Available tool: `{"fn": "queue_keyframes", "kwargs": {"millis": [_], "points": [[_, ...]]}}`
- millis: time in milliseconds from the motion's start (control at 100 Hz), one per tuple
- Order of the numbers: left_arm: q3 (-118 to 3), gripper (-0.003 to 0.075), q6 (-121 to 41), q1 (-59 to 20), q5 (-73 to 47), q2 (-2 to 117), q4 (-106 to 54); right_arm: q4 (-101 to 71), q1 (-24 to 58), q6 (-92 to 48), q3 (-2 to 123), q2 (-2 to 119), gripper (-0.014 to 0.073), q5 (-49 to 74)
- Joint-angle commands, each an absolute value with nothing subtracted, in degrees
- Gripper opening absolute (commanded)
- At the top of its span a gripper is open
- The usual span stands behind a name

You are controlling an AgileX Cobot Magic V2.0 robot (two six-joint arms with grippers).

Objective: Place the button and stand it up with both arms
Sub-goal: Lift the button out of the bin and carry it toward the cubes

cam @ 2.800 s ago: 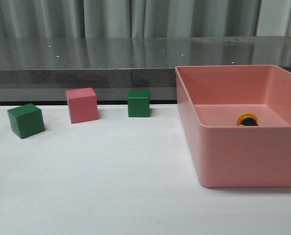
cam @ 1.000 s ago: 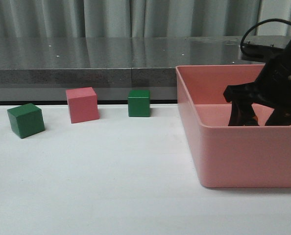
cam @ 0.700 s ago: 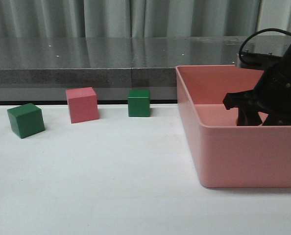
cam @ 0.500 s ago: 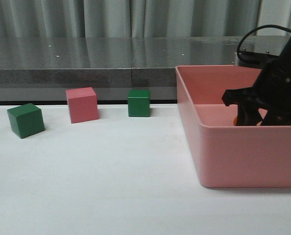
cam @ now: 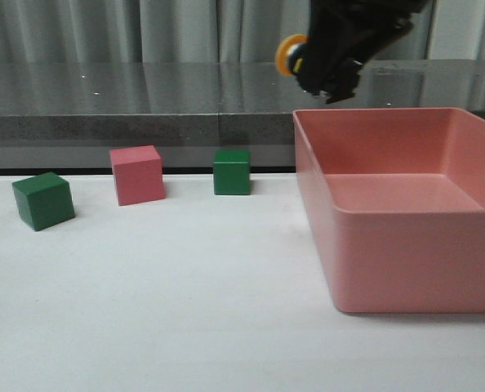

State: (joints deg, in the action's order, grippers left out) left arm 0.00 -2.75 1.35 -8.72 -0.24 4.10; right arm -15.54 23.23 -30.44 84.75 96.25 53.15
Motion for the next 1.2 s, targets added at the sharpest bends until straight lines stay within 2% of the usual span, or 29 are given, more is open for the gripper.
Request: {"fn": "queue_keyframes", "kwargs": {"millis": [0, 400, 610, 950, 1050, 1190], "points": [[2.6, -0.0019, -2.3, 1.4, -4.3, -2.0, 3.6, -16.4, 26.5, -38.9, 89.8, 96.1, 0.0120, 55.0], [2.6, -0.0019, -2.3, 1.4, -4.3, -2.0, 3.6, -16.4, 36.1, -61.6, 101.2, 113.5, 0.0120, 52.3], [2.6, -0.0020, -2.3, 1.4, -4.3, -2.0, 3.6, -16.4, 38.9, -67.8, 104.1, 120.8, 0.0120, 51.0], [2.6, -0.0020, -2.3, 1.4, -4.3, -2.0, 3.6, -16.4, 39.3, -68.9, 104.4, 124.3, 0.0124, 49.9], [2.6, -0.0019, -2.3, 1.4, -4.3, -2.0, 3.6, -16.4, 39.3, -68.9, 104.4, 124.3, 0.0206, 50.0], [2.6, -0.0020, -2.3, 1.4, -4.3, -2.0, 3.6, -16.4, 39.3, -68.9, 104.4, 124.3, 0.0440, 50.4]]}}
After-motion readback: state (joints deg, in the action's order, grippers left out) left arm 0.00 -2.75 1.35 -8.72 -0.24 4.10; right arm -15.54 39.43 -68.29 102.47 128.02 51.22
